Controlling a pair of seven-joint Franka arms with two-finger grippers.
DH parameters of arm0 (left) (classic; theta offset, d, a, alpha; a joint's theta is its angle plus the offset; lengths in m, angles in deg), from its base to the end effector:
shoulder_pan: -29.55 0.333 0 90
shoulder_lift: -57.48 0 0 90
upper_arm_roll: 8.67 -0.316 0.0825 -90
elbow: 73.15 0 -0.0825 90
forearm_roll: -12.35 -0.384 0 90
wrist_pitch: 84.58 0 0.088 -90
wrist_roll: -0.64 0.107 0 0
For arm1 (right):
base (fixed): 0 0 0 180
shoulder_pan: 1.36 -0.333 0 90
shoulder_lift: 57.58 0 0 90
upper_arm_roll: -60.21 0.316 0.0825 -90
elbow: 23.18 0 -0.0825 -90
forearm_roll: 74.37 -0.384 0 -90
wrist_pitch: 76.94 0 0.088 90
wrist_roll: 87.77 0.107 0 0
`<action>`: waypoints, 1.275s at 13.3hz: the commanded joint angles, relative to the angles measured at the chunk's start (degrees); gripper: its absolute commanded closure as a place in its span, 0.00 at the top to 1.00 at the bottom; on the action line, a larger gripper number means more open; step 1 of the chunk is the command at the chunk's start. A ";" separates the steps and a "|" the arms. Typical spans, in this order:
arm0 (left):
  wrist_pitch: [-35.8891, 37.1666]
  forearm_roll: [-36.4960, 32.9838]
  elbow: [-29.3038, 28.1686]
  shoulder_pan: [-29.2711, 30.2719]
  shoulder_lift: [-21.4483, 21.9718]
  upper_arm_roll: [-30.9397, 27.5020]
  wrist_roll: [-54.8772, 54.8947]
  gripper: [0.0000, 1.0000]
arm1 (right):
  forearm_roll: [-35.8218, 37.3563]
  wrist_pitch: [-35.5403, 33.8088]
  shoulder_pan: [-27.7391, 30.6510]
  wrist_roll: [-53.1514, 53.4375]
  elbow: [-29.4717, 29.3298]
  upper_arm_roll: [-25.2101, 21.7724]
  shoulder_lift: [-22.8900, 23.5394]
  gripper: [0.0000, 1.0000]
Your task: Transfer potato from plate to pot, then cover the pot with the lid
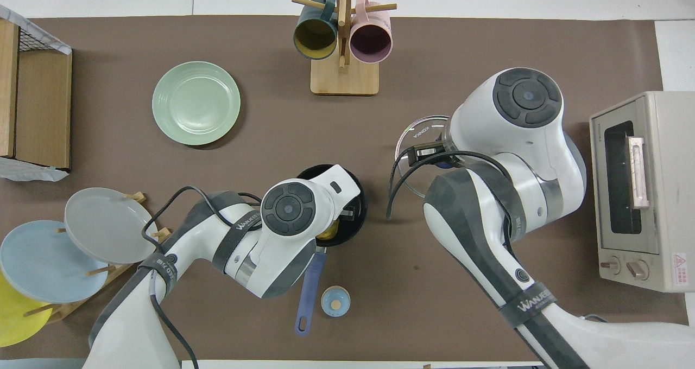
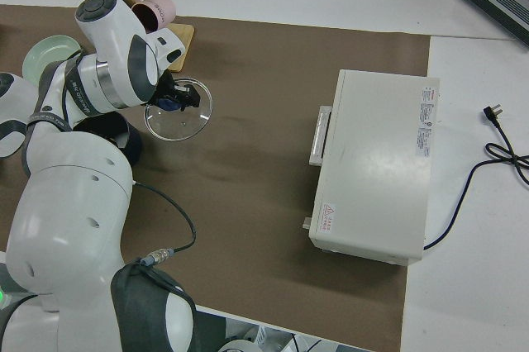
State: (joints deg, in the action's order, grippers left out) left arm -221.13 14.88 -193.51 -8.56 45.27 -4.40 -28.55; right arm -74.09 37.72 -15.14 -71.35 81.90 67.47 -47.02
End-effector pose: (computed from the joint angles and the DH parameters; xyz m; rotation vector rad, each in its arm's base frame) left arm 0.4297 -0.3915 0.3251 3.0473 -0.3011 0.0445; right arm 0.5678 0.2143 0.4291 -3.1261 -0.1263 0.0326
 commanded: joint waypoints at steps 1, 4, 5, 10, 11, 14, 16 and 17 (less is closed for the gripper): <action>-0.73 -2.09 -0.24 -1.08 0.52 -1.11 -0.96 1.00 | -1.07 -1.37 0.07 1.42 -1.29 0.22 0.16 0.00; 4.78 -2.09 3.26 -0.03 2.19 -1.37 -0.43 1.00 | -1.07 -1.28 -0.54 1.51 -1.29 0.22 0.16 0.00; 8.72 -2.09 6.15 0.84 2.45 -1.37 -0.34 1.00 | -1.16 -1.19 -0.80 1.51 -1.29 0.22 0.16 0.00; 28.07 -1.22 18.38 10.15 7.98 -1.37 8.60 1.00 | -1.07 -0.58 -2.47 5.36 -1.29 0.22 0.25 0.00; 30.71 -0.43 20.05 12.69 9.47 -1.37 11.24 1.00 | -1.16 -0.40 -3.78 7.55 -1.64 0.22 0.16 0.00; 39.85 0.90 26.20 19.73 10.71 -1.55 18.89 1.00 | -1.25 -0.05 -10.01 16.59 -3.91 0.22 0.42 0.00; 42.24 0.63 27.98 22.72 11.41 -1.81 20.48 1.00 | -0.98 2.30 -15.63 22.31 -5.24 0.13 1.65 0.00; 42.25 0.55 27.89 24.65 11.50 -1.72 22.23 1.00 | -0.46 3.63 -17.83 25.47 -5.50 0.13 2.35 0.00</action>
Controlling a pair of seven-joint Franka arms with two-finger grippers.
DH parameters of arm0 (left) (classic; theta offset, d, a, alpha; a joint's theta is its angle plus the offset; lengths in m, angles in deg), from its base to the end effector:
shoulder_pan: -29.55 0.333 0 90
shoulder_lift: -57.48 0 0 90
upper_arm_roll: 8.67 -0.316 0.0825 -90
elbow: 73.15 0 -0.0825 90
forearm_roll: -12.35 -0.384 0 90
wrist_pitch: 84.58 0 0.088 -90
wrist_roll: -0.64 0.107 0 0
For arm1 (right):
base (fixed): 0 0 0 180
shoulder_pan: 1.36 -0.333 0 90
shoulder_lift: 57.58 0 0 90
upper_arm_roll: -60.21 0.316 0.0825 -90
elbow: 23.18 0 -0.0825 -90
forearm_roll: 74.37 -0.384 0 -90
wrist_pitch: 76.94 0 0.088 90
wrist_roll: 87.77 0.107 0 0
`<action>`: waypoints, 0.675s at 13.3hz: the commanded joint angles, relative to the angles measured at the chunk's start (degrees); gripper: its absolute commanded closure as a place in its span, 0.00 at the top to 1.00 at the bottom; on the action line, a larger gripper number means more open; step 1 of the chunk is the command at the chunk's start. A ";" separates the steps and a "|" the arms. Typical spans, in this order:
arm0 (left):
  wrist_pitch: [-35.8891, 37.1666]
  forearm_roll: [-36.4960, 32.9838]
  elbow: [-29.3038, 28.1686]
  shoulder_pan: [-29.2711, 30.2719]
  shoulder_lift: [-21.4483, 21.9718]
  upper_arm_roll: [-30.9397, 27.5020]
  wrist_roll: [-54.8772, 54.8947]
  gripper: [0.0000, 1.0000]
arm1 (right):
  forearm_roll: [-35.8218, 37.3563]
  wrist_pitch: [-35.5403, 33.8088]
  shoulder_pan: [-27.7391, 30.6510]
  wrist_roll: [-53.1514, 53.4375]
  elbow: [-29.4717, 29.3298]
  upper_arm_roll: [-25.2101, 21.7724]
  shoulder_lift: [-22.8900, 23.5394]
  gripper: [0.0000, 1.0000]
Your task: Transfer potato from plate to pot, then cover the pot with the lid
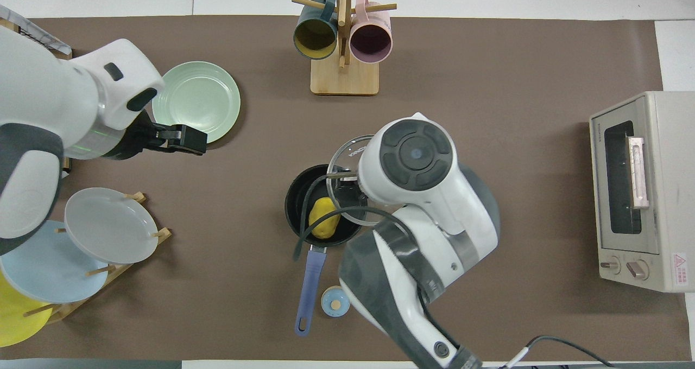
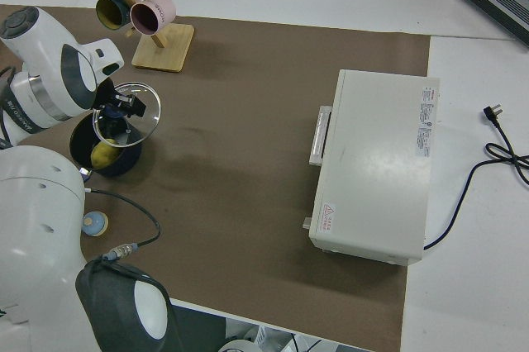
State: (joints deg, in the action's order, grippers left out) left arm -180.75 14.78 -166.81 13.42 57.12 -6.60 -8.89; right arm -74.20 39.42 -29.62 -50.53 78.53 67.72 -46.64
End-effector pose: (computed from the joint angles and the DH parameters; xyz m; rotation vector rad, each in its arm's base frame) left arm 0.5357 -0.1804 0.6003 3.0827 -0.2278 0.0406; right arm 0.5071 0.3596 0.4557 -3.0835 0.0426 -0.0621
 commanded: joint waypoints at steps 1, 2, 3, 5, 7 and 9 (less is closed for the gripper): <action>1.95 0.56 1.19 4.16 -0.34 0.48 5.45 1.00 | 0.10 2.90 -5.38 7.64 -3.35 -0.12 3.72 0.00; 2.13 0.47 1.10 5.83 -0.34 0.56 7.22 1.00 | 1.49 2.65 -7.05 9.32 -5.36 -0.21 5.91 0.00; 2.30 0.38 0.41 6.72 0.09 0.56 8.37 1.00 | 3.68 3.34 -7.50 9.77 -5.82 -0.12 7.41 0.00; 3.18 0.20 0.49 7.51 0.27 0.48 9.43 1.00 | 5.81 3.61 -10.31 11.97 -6.43 -0.12 9.70 0.00; 3.10 0.12 0.58 7.69 0.27 0.30 9.35 1.00 | 6.43 3.26 -9.80 11.98 -6.26 -0.12 9.89 0.00; 2.92 0.12 0.66 7.78 0.27 0.13 9.17 1.00 | 6.43 3.53 -9.71 12.06 -5.82 -0.12 10.06 0.00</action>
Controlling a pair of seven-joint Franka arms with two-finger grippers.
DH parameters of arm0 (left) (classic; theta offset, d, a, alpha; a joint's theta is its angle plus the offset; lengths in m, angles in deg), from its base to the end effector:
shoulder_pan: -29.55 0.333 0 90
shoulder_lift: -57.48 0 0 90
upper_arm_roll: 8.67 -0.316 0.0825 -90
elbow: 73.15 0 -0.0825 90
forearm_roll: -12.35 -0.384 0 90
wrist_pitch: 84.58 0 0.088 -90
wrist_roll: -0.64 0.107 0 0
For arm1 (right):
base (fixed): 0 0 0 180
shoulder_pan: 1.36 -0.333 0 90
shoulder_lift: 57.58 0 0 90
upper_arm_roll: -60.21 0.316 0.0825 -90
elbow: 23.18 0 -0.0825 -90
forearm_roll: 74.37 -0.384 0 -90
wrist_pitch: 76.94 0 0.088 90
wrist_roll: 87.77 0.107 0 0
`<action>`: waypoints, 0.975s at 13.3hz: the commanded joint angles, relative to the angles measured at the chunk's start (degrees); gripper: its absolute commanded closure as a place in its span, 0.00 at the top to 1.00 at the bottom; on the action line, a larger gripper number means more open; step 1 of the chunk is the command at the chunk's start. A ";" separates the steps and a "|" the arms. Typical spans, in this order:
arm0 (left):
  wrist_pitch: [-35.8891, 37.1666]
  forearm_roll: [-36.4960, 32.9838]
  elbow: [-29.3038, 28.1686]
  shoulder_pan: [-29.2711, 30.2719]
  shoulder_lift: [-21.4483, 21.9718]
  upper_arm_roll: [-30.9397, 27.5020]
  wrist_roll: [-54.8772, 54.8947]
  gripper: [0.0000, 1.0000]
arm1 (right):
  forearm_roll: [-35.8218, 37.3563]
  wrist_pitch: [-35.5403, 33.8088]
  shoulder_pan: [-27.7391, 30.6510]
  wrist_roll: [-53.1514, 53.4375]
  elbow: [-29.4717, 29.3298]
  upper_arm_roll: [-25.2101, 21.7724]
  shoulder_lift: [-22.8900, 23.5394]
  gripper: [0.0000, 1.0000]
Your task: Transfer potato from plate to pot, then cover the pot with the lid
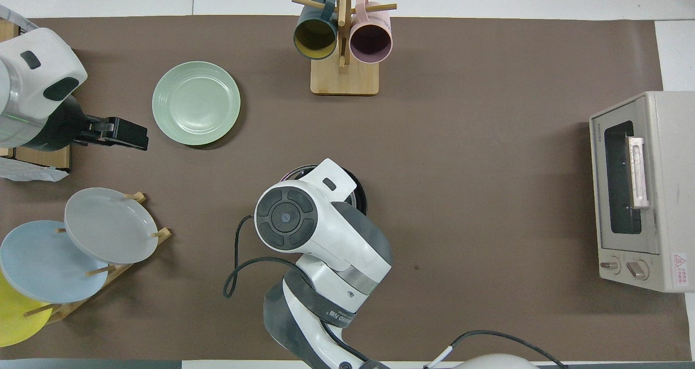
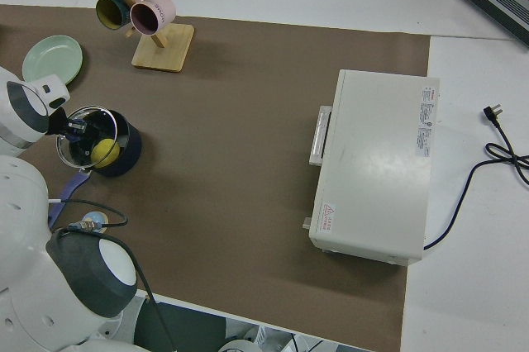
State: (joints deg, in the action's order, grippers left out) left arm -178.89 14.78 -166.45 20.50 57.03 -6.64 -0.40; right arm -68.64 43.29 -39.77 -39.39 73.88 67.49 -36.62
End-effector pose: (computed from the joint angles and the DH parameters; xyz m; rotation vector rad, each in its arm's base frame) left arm 0.5513 -0.1122 0.5995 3.0867 -0.2665 0.0081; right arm 0.4701 0.4631 0.3892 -3.1382 0.0120 -0.0936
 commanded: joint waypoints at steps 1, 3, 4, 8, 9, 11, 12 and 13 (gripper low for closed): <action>1.32 0.12 0.39 1.23 0.44 -0.18 0.77 1.00 | 0.86 -0.61 0.44 0.93 -1.17 0.10 0.04 0.00; 2.20 0.03 0.57 1.67 0.62 -0.62 0.69 1.00 | 0.86 -0.61 0.88 0.93 -1.00 0.10 0.04 0.00; 2.73 -0.15 0.92 1.67 0.71 -0.80 0.60 1.00 | 0.86 -0.61 0.97 0.84 -0.91 0.10 0.13 0.00; 7.74 -5.07 4.70 1.05 0.97 -0.53 -0.97 1.00 | 0.86 -0.53 2.11 0.67 -0.82 0.10 0.22 0.00; 7.65 -5.07 4.44 1.23 1.41 -0.27 -1.77 1.00 | 0.86 -0.35 2.55 0.58 -0.82 0.10 0.22 0.00; 7.57 -5.07 4.44 1.49 1.41 -0.18 -1.86 1.00 | 0.69 -0.26 2.64 0.58 -0.82 0.10 0.30 0.00; 7.39 -4.98 4.44 1.49 1.41 -0.01 -1.86 1.00 | 0.43 -0.26 2.81 0.49 -0.65 0.10 0.30 0.00; 7.04 -4.55 4.44 1.49 1.41 0.08 -2.04 1.00 | 0.16 -0.09 2.81 0.40 0.14 0.10 0.22 0.00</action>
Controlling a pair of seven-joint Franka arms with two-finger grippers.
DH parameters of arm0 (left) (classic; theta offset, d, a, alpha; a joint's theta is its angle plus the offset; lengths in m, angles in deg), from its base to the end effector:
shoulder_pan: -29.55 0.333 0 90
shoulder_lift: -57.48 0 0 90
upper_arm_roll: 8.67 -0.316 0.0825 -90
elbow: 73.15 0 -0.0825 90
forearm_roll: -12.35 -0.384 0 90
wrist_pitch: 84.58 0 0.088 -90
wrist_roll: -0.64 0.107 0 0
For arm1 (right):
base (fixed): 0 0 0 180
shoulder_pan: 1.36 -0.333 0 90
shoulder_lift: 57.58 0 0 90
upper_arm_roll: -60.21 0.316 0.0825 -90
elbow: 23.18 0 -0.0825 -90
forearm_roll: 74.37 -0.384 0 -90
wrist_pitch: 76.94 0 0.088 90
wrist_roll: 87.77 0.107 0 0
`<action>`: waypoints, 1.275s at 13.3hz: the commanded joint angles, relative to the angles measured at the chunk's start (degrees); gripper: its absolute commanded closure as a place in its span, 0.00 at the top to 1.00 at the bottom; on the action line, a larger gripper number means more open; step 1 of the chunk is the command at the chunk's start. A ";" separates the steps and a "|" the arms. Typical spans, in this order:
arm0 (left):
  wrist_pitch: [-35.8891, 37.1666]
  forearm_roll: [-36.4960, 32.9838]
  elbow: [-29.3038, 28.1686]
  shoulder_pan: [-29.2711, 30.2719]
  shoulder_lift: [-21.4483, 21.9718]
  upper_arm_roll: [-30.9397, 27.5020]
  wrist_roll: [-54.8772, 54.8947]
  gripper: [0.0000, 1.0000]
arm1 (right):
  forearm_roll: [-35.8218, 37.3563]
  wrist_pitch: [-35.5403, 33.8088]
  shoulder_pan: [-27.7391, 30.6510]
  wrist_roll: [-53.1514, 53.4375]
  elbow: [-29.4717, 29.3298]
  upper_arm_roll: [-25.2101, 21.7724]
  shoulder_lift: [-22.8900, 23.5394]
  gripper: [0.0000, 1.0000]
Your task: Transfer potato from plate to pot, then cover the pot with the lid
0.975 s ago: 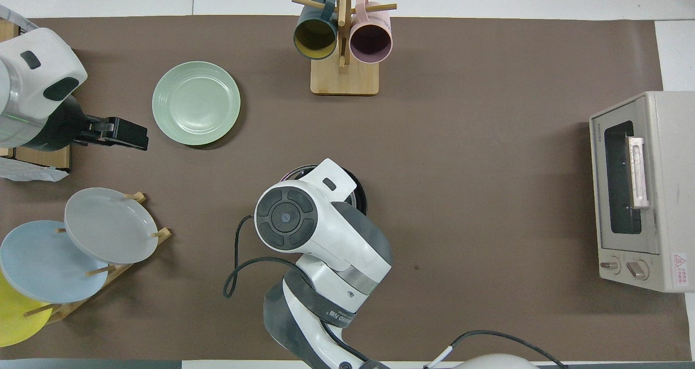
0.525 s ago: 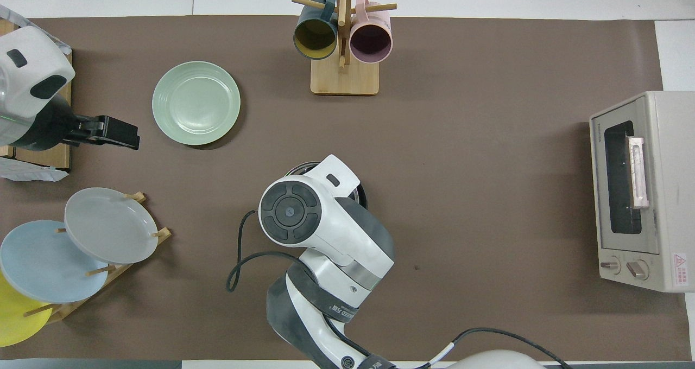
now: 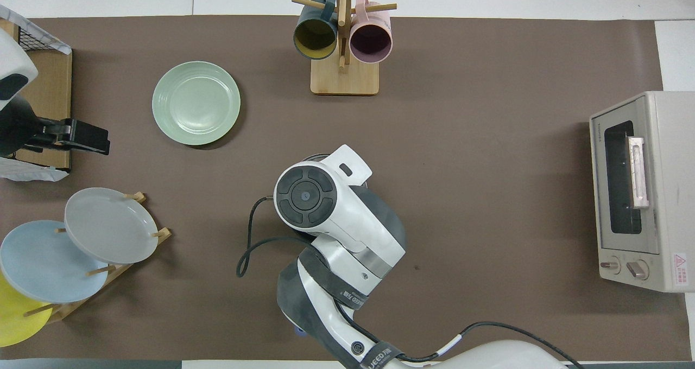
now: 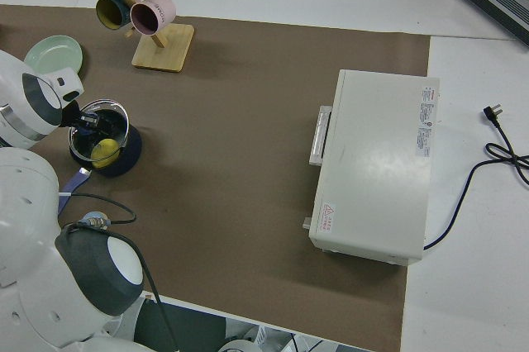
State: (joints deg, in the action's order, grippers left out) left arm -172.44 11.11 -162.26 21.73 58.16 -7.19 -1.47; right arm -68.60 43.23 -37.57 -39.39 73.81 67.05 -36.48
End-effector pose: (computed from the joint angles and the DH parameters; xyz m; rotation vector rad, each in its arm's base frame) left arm 0.5404 -0.0862 0.6351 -3.1127 0.1945 0.0120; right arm 0.4909 0.4415 0.3879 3.1357 -0.0829 0.0942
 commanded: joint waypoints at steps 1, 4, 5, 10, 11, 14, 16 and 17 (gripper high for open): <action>0.15 -0.53 0.25 0.26 0.29 0.80 -2.01 1.00 | -0.22 0.33 0.61 0.40 0.64 0.54 -0.01 0.00; -0.56 2.99 0.25 0.52 0.29 0.80 -3.78 1.00 | -0.23 0.15 0.44 0.40 1.53 0.54 -0.27 0.00; -0.56 3.08 0.25 1.13 0.20 1.06 -3.78 1.00 | -0.57 0.15 0.52 0.40 1.53 0.54 -0.27 0.00; -1.00 2.99 -0.19 2.54 0.29 1.68 -3.08 1.00 | -2.42 -0.72 0.00 0.66 1.70 0.54 -0.54 0.00; -1.08 2.99 -0.19 3.07 0.20 2.20 -2.99 1.00 | -2.42 -0.72 0.00 0.66 1.88 0.54 -0.54 0.00; -0.91 2.55 -0.45 3.07 0.37 2.21 -3.34 1.00 | -2.42 -0.72 0.00 0.66 2.40 0.54 -0.71 0.00; -1.52 2.55 -2.63 3.07 1.51 2.12 -3.08 1.00 | -2.34 -0.72 0.00 0.49 2.76 0.54 -0.80 0.00; -2.31 2.55 -3.52 3.07 1.95 1.95 -2.99 1.00 | -2.34 -0.72 0.08 0.49 2.84 0.54 -0.80 0.00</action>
State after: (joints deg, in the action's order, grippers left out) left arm -172.78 13.38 -162.74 23.88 58.17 -5.77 -4.53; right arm -69.99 42.70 -37.86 -39.39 74.54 67.29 -36.64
